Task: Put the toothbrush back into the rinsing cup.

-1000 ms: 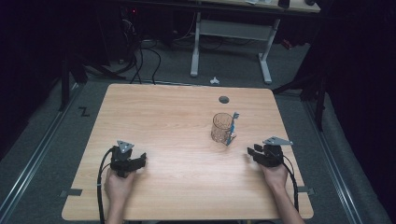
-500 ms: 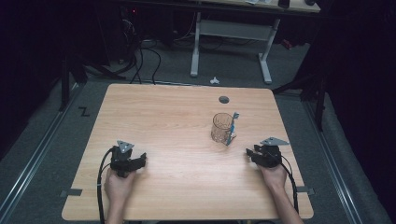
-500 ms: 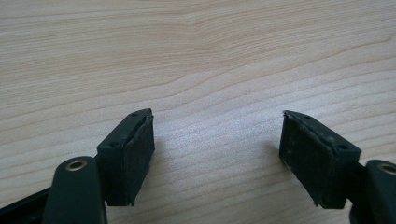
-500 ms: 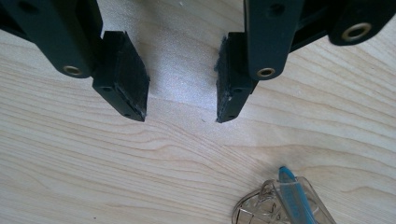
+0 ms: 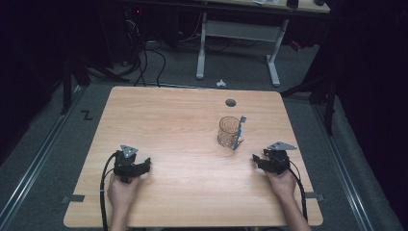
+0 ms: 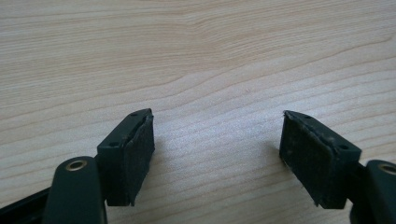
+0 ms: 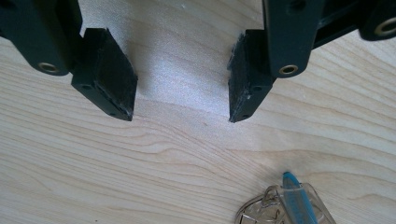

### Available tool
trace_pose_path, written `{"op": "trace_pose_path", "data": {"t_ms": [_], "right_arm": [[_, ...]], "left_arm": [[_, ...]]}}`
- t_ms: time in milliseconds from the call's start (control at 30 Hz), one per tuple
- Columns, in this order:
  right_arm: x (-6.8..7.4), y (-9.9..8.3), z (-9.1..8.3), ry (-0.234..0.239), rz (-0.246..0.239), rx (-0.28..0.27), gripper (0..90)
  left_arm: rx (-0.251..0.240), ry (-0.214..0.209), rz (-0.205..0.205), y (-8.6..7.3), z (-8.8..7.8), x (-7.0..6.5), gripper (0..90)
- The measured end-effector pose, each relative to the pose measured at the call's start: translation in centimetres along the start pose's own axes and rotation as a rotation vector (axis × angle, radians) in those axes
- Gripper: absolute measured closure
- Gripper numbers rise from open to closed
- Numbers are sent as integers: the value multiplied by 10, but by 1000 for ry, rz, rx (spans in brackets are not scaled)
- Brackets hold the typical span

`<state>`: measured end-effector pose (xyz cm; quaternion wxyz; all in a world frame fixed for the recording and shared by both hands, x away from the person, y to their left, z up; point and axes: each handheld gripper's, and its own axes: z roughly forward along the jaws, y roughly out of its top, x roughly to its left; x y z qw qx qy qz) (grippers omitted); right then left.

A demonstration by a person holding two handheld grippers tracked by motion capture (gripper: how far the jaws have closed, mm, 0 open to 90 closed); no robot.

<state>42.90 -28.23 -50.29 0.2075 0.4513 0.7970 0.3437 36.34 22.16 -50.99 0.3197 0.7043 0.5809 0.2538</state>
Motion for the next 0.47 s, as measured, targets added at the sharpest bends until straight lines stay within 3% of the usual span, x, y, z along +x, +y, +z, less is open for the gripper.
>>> {"op": "trace_pose_path", "data": {"t_ms": [467], "right_arm": [[0,0,0,-1,1,0,422]], "left_arm": [[-2,-5,-3,0,0,1,271]]}}
